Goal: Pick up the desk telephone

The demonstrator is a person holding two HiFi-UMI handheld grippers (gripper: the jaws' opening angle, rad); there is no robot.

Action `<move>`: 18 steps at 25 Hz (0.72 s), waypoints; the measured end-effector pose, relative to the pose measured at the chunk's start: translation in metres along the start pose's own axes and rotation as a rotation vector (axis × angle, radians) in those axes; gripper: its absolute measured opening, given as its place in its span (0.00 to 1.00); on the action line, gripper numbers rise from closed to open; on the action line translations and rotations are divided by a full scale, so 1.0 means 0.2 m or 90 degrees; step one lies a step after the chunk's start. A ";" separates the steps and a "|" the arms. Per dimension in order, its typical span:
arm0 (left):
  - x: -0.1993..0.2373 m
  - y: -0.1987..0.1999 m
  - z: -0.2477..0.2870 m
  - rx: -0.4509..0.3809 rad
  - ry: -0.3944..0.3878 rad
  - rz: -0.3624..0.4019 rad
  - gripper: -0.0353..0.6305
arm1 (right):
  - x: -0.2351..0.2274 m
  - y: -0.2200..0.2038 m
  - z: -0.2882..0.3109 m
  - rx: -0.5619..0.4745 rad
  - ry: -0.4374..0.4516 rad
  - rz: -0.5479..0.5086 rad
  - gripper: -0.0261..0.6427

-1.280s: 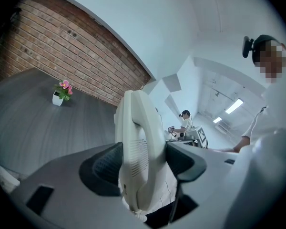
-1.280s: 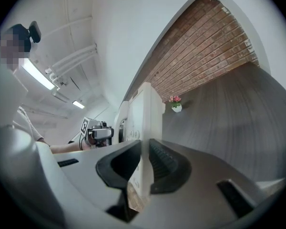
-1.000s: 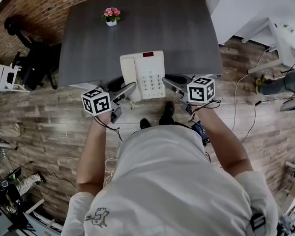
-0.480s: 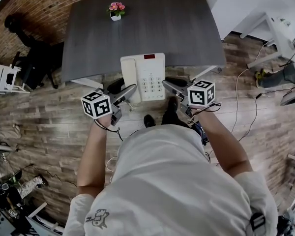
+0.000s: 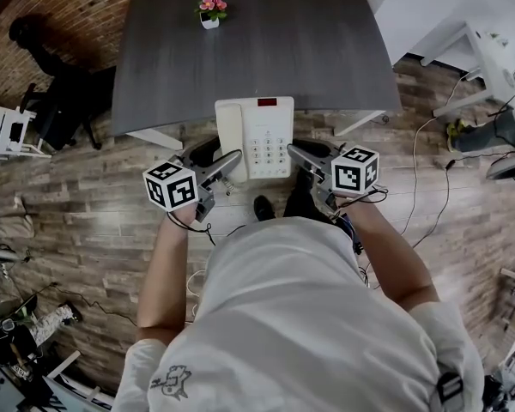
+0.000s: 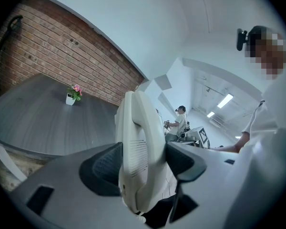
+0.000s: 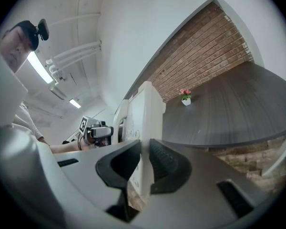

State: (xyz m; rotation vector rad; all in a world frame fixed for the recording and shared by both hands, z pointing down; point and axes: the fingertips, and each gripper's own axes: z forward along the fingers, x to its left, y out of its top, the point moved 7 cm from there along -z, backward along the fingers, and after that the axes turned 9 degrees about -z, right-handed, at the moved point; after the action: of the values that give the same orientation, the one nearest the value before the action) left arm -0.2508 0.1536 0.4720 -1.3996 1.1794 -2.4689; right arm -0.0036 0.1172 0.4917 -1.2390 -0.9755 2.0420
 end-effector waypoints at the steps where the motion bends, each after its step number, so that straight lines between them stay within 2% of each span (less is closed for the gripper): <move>1: 0.00 0.00 0.00 0.000 -0.001 -0.001 0.51 | 0.00 0.00 0.00 0.000 -0.001 0.000 0.13; 18: -0.01 0.00 -0.01 -0.009 -0.008 -0.007 0.51 | 0.03 0.03 -0.02 0.007 -0.009 -0.006 0.13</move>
State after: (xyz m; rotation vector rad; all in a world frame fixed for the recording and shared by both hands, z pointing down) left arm -0.2505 0.1558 0.4698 -1.4273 1.1916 -2.4602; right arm -0.0028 0.1189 0.4830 -1.2137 -0.9738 2.0499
